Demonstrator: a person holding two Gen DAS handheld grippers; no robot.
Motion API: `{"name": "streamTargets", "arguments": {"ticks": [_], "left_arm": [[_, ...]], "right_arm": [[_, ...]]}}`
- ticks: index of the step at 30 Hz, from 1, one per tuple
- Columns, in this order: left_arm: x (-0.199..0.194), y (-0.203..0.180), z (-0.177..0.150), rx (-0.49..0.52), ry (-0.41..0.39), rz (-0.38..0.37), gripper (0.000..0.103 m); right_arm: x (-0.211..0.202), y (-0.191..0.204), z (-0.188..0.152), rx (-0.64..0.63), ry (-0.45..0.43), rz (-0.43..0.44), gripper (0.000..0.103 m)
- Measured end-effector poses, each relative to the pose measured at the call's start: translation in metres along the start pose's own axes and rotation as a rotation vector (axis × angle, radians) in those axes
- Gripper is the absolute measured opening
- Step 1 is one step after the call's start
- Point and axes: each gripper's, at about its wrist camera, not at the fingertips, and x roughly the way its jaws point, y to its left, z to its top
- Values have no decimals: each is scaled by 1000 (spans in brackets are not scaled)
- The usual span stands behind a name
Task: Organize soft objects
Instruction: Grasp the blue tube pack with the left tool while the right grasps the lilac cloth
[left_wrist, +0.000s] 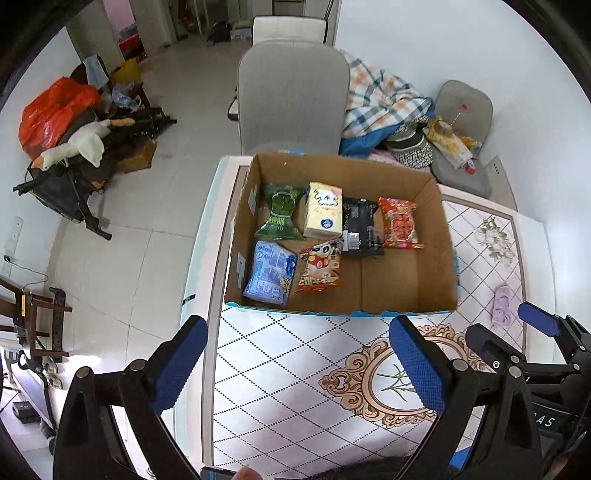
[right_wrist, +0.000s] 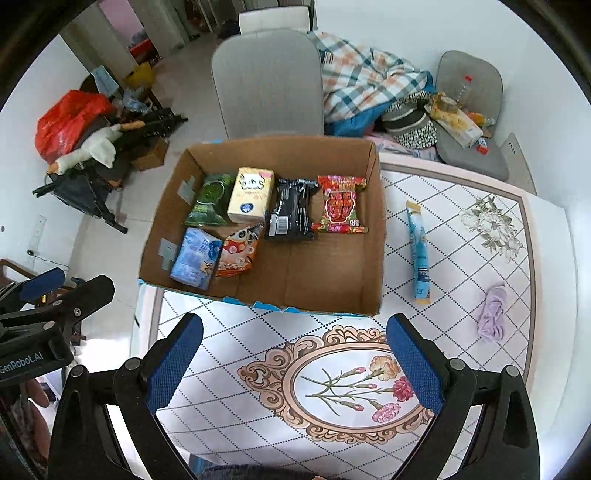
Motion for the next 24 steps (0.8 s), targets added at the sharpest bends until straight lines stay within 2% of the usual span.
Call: {"name": "streamTargets", "arguments": {"ticks": [6,11,15,19,22,24], "left_arm": [[-15,-17,-3,5,-22,2,101],[-14,-53,2,39,-46,16,101],[1,-107,15,101,-27,-48,100],[27,-175,31,186,16,-113,100],[61,-228,45,231,86,-172,100],[89,-261,52,259,147,-172,100]], "right_arm": [[-22,-12,-9,19,-24,54,101],[-27,-47,-15,87,-36,77,101],[-28,-99,-22,169,-36,50,101],[-26,-171,-30,282,-28,-12,101],[-20,-224,-35,357,-19,-64,101],[-11,-259,-39,402,-6,-98,101]]}}
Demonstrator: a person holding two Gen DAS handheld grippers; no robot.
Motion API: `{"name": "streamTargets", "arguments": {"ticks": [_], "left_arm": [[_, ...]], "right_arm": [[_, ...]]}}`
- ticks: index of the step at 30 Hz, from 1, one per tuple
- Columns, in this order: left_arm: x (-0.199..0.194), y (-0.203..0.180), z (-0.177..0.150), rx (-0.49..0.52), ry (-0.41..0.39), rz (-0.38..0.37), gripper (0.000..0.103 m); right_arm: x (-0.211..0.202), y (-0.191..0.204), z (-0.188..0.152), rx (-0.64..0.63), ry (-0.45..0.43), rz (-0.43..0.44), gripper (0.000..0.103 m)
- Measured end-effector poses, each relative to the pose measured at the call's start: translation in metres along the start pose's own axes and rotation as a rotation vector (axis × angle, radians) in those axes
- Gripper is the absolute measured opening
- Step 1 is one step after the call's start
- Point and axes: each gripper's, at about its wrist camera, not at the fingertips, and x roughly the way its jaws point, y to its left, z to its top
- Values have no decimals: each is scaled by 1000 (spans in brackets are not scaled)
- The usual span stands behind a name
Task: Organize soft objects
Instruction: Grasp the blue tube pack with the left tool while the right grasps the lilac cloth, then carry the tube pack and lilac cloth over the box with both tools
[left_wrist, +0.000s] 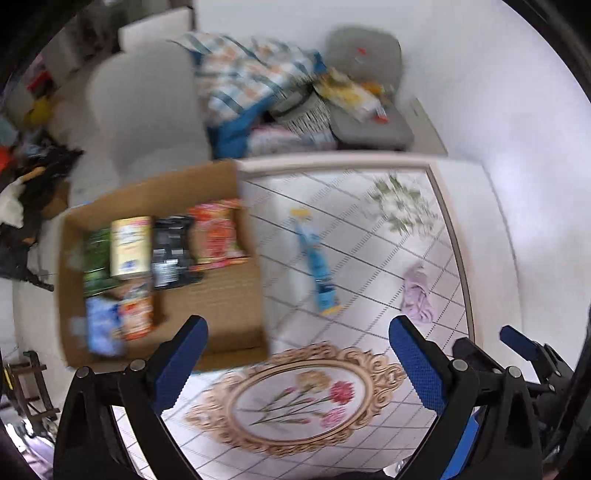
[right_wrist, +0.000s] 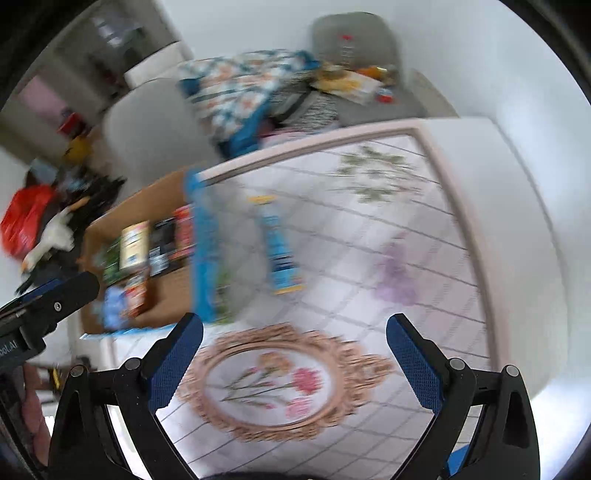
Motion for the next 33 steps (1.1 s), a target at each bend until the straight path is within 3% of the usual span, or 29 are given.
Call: {"name": "streamTargets", "arguments": {"ticks": [2,6,9,15,21,22,26,29,33], "left_arm": [[37,-23,19,30,61,9,98],[112,-44,43,41,196,73,71],[159,-51,53,30,283,102,59],[221,-54,62,30,378,162,57],[255,-59,59,69,448,178,56],[258,-59,57,67,454,180,51],[253,-58,52,50,424,170,30],[242,-58,44,54,392,174,20],[224,-61,30,46,361,125,14]], "right_arm": [[16,-28,10,33,17,-31,101],[59,-70,23,91,75,-52,101],[101,-89,30,119,140,-31,101],[177,-105,29,173,284,-15,101],[219,-108,20,178,372,-8,96],[222,-108,19,177,376,-8,92],[234,-106,13,175,396,-25,45],[232,-103,10,164,377,-36,30],[222,-99,5,148,359,-38,26]]}}
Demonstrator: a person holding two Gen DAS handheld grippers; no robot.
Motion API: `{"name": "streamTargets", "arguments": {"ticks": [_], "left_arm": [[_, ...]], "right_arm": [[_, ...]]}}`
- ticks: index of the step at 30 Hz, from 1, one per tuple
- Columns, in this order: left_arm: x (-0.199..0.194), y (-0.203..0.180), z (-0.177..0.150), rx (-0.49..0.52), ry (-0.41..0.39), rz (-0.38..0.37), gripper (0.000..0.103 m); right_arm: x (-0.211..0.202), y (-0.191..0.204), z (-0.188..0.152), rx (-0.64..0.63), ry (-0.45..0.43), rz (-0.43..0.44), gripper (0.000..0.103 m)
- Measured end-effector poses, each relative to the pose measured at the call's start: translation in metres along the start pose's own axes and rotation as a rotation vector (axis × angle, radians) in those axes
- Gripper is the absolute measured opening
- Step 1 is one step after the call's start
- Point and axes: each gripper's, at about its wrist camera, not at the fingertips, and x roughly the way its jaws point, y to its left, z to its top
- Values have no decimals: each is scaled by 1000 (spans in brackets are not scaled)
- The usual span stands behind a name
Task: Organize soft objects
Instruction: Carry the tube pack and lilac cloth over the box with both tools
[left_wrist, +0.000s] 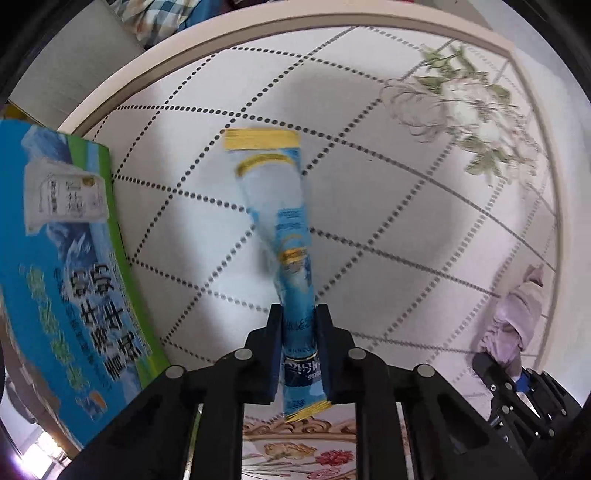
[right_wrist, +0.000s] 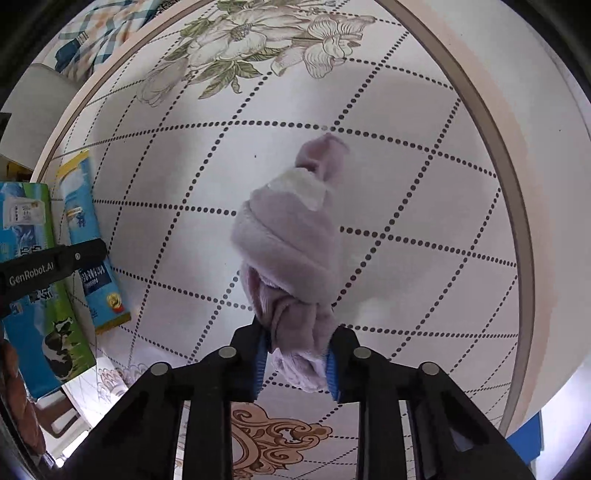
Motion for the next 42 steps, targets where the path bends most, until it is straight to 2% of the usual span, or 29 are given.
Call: {"name": "streamTargets", "arguments": {"ticks": [4,9,11,12,14,16,20,22,24,25,29,32,33,34,36,38,39,40,41,42], "left_arm": [[-28,-8,-28,18,-47,-84,14],[-81,-8,-62,35,-135,-186,12],[-108,0,-73,33,-182,-229,12],[-121,10,-70,28,-205,-236,8],[-145,20,-72,22,-247,-259,7],[-157,34,-75,16,-273,-256,7],[-146,37,-60,69,-238,-247,11],[-121,33,-57,120,-157,-204,23],[-97,28,-60,164,-77,-195,23],[-80,25,-62,180,-24,-168,23],[-24,11,-70,224,113,-75,26],[3,2,-73,227,185,-75,27],[10,-2,-74,229,204,-78,29],[17,-6,-75,233,219,-71,35],[30,-13,-77,248,231,-29,40],[42,-18,-80,260,243,-8,40],[39,-20,-81,262,211,-8,39],[36,-23,-83,263,180,-7,27],[34,-24,-85,258,168,-11,19],[33,-24,-86,252,171,-22,17]], "right_arm": [[-20,3,-14,-11,-30,33,26],[-61,12,-37,-32,-91,99,26],[-79,18,-43,-44,-113,122,26],[-92,23,-45,-50,-128,139,25],[-114,27,-44,-70,-156,155,25],[-134,35,-50,-94,-189,161,25],[-144,53,-55,-117,-204,160,25],[-139,56,-58,-122,-194,154,26],[-127,58,-57,-124,-181,139,26],[-121,56,-58,-120,-172,132,26],[-102,37,-68,-83,-144,115,26],[-89,17,-74,-36,-125,113,26],[-86,11,-75,-23,-122,106,26],[-83,4,-77,-7,-119,108,26],[-81,-5,-79,13,-118,107,26],[-79,-12,-81,24,-118,105,26],[-79,-13,-82,26,-119,103,26],[-79,-15,-82,28,-119,99,26],[-78,-16,-83,33,-120,96,26],[-78,-18,-84,36,-121,97,26]]}}
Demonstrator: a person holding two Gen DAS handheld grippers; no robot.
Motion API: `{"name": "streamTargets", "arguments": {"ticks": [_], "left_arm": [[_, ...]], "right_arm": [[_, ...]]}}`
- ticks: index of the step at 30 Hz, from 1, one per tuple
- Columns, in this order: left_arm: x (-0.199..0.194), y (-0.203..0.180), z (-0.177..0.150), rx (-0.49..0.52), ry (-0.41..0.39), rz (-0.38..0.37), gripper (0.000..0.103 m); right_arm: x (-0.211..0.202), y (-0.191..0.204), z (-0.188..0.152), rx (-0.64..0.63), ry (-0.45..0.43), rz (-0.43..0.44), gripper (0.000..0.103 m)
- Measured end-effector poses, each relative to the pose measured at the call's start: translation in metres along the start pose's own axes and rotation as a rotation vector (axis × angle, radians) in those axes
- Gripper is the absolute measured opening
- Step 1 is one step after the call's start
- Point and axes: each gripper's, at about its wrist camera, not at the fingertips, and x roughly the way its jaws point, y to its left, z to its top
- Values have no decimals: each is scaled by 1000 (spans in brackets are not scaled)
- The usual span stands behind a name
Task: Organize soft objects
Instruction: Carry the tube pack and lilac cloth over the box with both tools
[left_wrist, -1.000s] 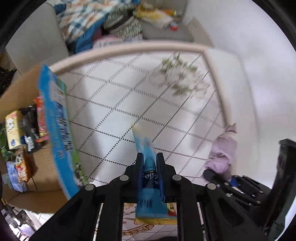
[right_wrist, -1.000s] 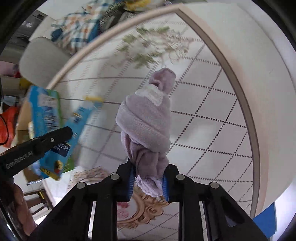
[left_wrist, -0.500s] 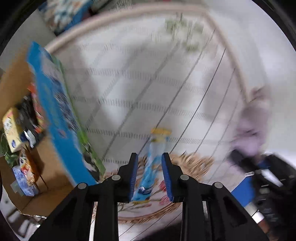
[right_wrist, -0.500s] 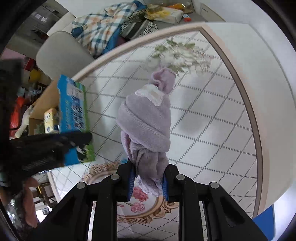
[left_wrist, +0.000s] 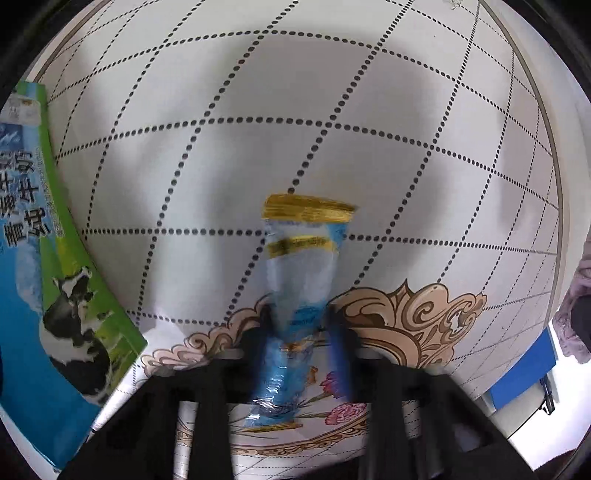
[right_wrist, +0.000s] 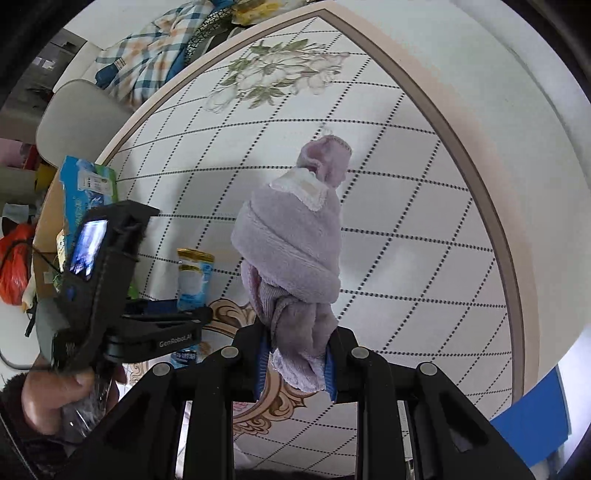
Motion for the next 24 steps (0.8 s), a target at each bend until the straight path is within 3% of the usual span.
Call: {"name": "streamTargets", "arguments": {"ticks": [3,7,15,18,24], "left_arm": [[-13,1,-10,-26,-54,-24,15],[-44,6,-33,-65,-112,-143,15],[-150,44,-90,-185,-349,-304,15],[-191,84,-113,-266,-450,-341,15],[-217,170,-119,-457,-519,-333,15]], "right_arm": [[-1,-3,-2,3,0,2,26],[-7,0,-2,-5,-8,17,26],[-51,38,-4,-79,-59,92,26],[-73,76,-4,-147,-86,135,26],[-87,175,-8,-309,-102,182,26]]}}
